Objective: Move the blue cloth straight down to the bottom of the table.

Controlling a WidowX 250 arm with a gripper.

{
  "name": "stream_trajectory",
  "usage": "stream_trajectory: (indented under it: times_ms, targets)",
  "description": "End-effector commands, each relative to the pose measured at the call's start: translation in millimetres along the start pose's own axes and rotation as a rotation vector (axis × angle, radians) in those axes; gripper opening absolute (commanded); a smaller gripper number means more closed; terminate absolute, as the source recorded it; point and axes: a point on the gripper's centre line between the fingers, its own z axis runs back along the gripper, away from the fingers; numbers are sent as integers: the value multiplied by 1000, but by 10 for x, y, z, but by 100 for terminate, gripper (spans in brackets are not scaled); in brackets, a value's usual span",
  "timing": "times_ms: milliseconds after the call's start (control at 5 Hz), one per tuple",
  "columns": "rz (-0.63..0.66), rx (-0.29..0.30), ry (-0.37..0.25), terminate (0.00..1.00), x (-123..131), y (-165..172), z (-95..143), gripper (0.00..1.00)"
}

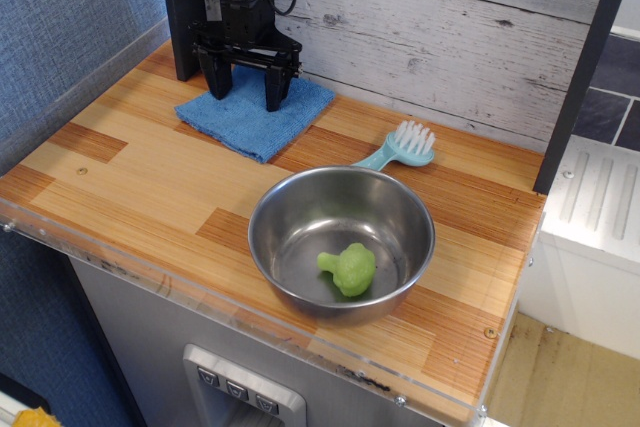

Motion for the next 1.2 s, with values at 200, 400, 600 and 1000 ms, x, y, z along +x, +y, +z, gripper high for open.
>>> stream_trajectory:
  times_ms: [200,400,600,1000]
  targets:
    - [30,28,-29,0,-442,232,149,100]
    - [28,32,-32,0,-595,250,164,100]
    - [20,51,-23,0,-805,295,160,100]
    - [17,21,-29,0,-1157,335,234,100]
